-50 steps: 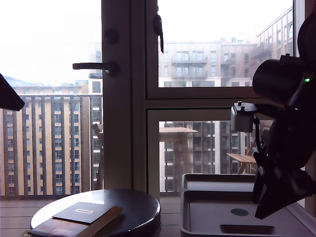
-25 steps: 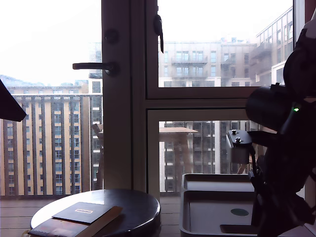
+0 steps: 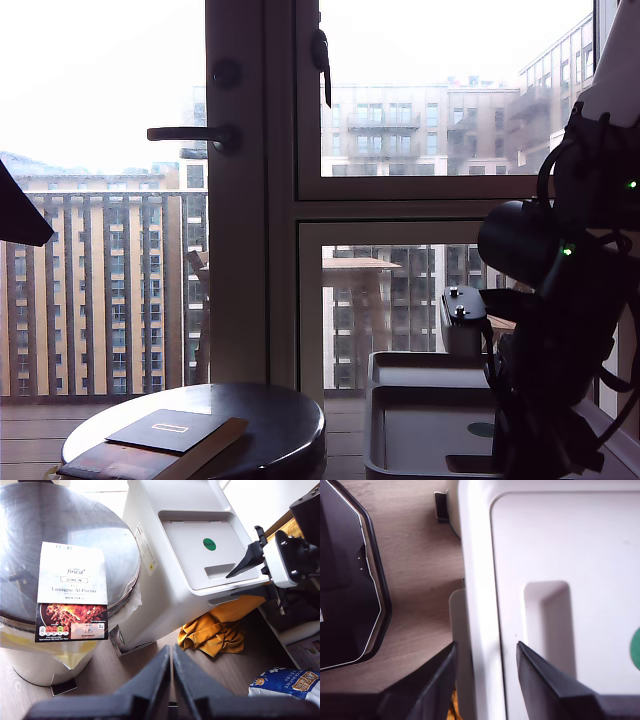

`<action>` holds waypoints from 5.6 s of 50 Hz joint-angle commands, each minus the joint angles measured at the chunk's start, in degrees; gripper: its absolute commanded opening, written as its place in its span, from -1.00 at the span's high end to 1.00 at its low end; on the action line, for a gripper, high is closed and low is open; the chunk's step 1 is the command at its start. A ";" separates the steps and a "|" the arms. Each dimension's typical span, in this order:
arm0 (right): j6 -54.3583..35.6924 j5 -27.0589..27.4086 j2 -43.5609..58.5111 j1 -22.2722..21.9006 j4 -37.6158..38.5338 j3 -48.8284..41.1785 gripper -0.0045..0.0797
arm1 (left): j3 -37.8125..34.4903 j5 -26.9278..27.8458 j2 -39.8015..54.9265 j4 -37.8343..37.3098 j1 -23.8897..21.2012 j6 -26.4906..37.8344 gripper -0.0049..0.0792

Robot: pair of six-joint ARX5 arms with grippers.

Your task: First open the recycling bin's lid, then pick the cardboard sleeve and place it inside the bin before closing the lid

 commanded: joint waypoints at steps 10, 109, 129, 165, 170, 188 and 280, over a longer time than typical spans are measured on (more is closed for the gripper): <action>-3.15 -0.09 1.09 -0.02 0.85 0.22 0.55 | -0.31 0.07 0.26 0.42 -0.11 -0.13 0.93; -2.86 4.52 -23.37 3.32 -10.99 0.26 0.92 | -0.33 -7.37 22.51 8.17 -0.02 -25.57 -0.35; -2.86 4.50 -23.34 3.28 -10.51 0.26 0.92 | -0.39 -4.96 45.16 26.21 0.66 -40.22 -0.34; -2.86 4.50 -23.37 3.26 -10.60 0.26 0.92 | -0.37 -8.85 66.69 61.92 0.59 -55.49 -0.26; -2.86 4.50 -23.37 3.28 -10.56 0.26 0.92 | -0.37 -9.53 66.93 62.90 0.61 -56.06 -0.25; -2.80 4.48 -23.34 3.28 -10.40 0.26 0.92 | 1.16 -11.13 67.01 62.99 0.31 -58.64 0.02; 0.22 5.97 -24.35 3.65 -17.90 9.09 0.92 | 3.32 2.03 59.60 60.94 -4.24 -60.37 0.94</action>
